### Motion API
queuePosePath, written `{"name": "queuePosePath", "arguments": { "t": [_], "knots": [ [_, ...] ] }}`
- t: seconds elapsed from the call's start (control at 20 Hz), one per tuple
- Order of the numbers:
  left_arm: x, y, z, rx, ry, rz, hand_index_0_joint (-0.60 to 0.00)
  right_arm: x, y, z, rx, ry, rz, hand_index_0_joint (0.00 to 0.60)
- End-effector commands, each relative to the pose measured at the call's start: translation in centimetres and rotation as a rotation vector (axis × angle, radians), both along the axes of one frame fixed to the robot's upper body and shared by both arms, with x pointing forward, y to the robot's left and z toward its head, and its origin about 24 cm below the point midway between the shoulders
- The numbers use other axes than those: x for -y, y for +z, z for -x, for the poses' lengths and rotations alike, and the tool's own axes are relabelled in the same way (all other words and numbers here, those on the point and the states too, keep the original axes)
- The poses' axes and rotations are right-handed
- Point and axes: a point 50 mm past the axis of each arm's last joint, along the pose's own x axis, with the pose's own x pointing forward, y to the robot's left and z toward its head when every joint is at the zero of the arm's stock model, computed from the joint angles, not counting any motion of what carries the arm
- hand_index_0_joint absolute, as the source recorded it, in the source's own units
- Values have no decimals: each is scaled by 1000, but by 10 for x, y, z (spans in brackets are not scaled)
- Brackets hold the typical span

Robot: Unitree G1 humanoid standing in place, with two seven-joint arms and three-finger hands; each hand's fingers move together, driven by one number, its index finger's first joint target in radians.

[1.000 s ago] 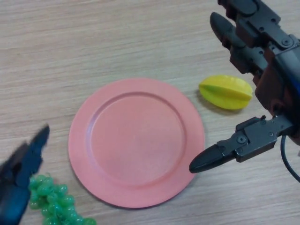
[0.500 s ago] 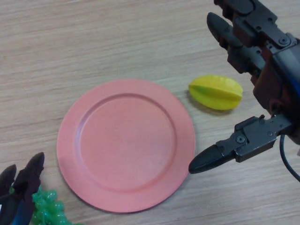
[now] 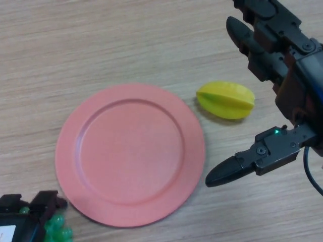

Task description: Pick up the green grapes and place it on the plate

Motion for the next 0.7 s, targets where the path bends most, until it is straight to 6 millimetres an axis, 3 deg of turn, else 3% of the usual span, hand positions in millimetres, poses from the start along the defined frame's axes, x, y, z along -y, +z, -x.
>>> {"name": "queuePosePath", "arguments": {
  "t": [0.05, 0.4, 0.5, 0.55, 0.7],
  "knots": [
    [-7, 12, 8, -41, -119, -23, -600, 10, 28, 14, 239, -32, -72, 0],
    [-12, 44, 3, 178, -193, -74, -600, 9, 26, 16, 233, -27, -87, 0],
    [-9, 56, 4, 170, -205, 98, -600, 8, 27, 16, 232, -27, -88, 0],
    [-5, 73, 5, 167, -202, 366, -600, 8, 26, 17, 230, -28, -87, 0],
    [-6, 104, 7, 189, -188, 629, -600, 8, 27, 17, 228, -29, -87, 0]
  ]
}}
